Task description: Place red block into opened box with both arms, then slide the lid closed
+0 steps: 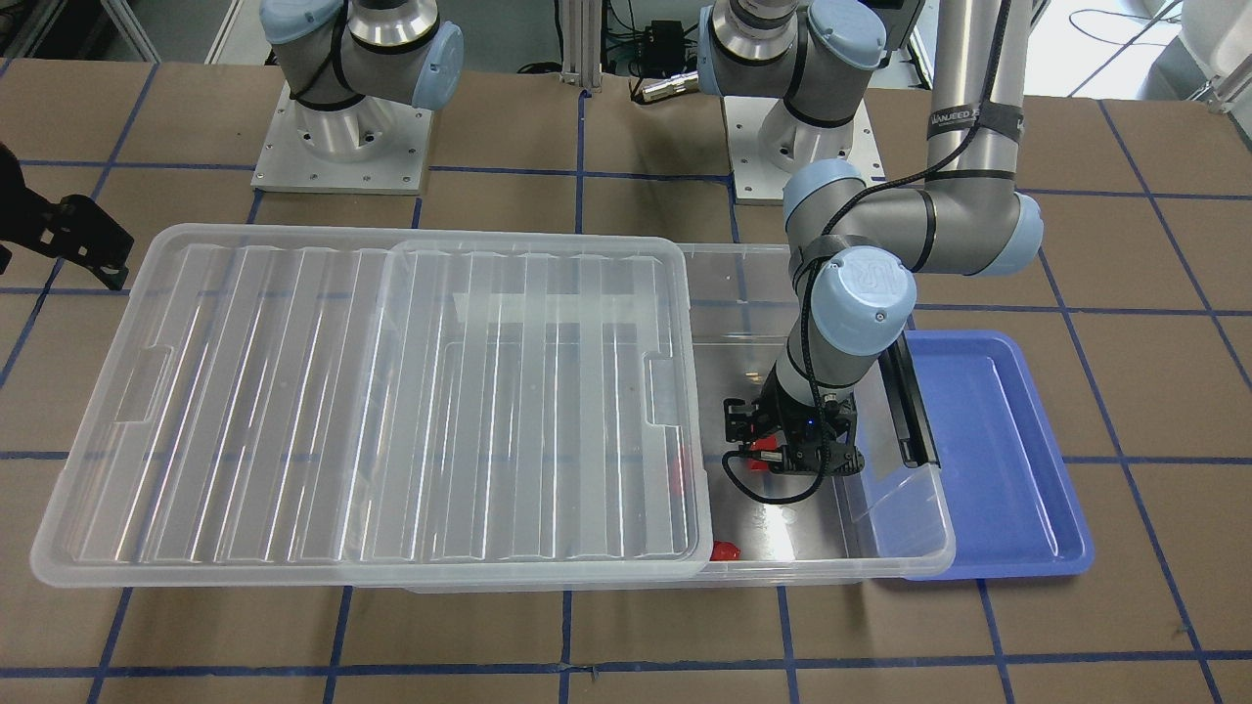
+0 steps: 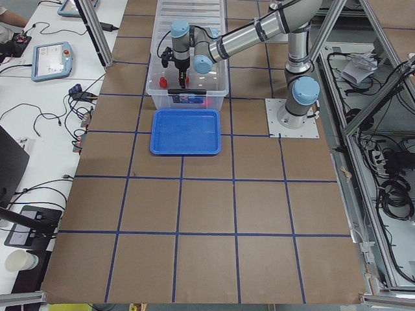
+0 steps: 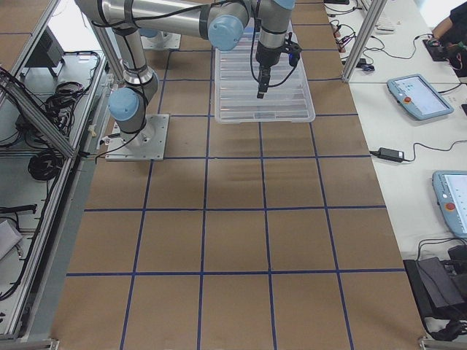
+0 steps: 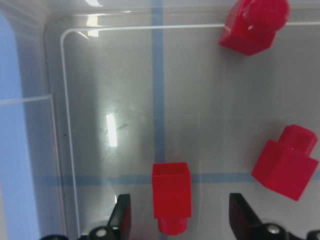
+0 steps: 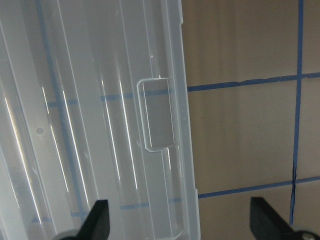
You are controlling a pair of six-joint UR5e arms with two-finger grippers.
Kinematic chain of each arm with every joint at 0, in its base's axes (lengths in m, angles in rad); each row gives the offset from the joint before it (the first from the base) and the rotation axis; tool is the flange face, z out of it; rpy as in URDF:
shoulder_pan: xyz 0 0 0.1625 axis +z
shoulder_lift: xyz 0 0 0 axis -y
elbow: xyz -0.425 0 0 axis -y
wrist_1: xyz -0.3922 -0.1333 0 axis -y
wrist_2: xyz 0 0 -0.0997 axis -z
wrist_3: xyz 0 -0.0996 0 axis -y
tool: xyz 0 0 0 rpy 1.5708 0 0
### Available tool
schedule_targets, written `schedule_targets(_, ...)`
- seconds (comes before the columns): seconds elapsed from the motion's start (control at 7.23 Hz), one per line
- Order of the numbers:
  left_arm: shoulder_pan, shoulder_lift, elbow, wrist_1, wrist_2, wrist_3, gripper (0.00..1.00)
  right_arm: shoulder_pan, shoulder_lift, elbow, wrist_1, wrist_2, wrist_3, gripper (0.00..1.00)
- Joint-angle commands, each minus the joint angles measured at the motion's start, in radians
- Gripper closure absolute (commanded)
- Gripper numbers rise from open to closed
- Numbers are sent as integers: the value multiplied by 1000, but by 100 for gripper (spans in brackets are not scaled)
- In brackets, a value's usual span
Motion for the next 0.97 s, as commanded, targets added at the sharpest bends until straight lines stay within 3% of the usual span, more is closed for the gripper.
schedule_targets(0.0,6,46,36,-62,1,-1,15,0,2,-3,-1,-1,-1,0)
schedule_targets(0.42,-11,168,215,-388,3,2,10,-9,14,-7,-50,-16,-16,0)
schedule_targets(0.69,11,219,308,-506,14,14,0,-62,58,0,-128,-13,-25,0)
schedule_targets(0.83,15,228,316,-525,9,14,0,-76,93,4,-169,-12,-45,0)
